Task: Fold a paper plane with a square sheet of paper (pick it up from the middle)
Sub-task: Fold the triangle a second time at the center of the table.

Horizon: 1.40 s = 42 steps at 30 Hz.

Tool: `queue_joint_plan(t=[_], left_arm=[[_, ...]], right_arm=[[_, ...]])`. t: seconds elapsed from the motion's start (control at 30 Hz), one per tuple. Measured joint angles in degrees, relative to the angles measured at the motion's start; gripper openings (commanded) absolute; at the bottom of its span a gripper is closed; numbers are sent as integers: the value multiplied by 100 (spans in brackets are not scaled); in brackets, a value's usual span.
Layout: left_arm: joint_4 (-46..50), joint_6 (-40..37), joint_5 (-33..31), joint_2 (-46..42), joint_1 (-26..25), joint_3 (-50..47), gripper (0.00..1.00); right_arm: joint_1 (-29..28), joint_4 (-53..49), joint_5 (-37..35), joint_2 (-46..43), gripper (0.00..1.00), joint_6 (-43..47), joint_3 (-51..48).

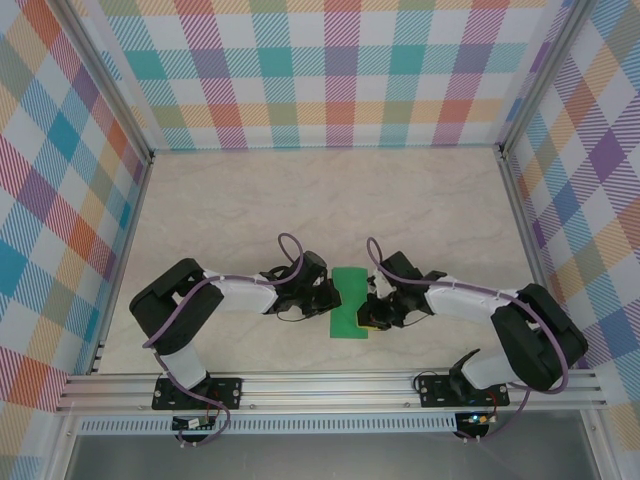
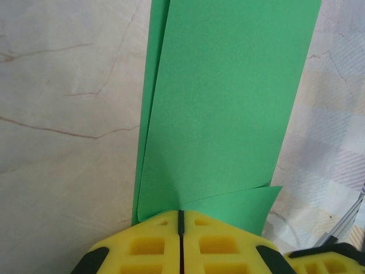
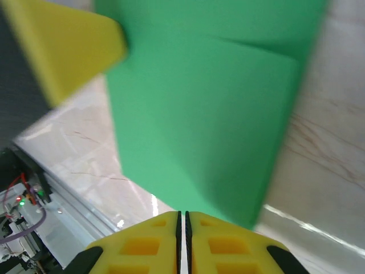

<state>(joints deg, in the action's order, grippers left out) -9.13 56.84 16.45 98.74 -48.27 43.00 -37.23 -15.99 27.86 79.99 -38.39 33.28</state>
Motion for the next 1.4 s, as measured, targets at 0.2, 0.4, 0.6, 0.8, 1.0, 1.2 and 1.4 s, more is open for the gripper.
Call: queue_joint_plan(t=[0.2, 0.4, 0.6, 0.8, 1.0, 1.2, 1.4], left_arm=[[0, 20, -2, 0, -9, 0, 7], [2, 20, -2, 0, -9, 0, 7], [2, 20, -2, 0, -9, 0, 7], [2, 35, -4, 0, -9, 0, 7], [0, 37, -39, 0, -9, 0, 7], [0, 37, -61, 0, -9, 0, 6], [4, 37, -66, 0, -9, 0, 6]], right_arm=[[-109, 37, 31, 437, 17, 24, 568], [-297, 50, 37, 1152, 16, 28, 767], [-306, 48, 24, 1279, 16, 28, 769], [-306, 17, 15, 1281, 14, 46, 929], [-302, 7, -44, 1300, 14, 55, 946], [-251, 295, 136, 1515, 14, 42, 813], [-243, 531, 79, 1228, 16, -4, 546]])
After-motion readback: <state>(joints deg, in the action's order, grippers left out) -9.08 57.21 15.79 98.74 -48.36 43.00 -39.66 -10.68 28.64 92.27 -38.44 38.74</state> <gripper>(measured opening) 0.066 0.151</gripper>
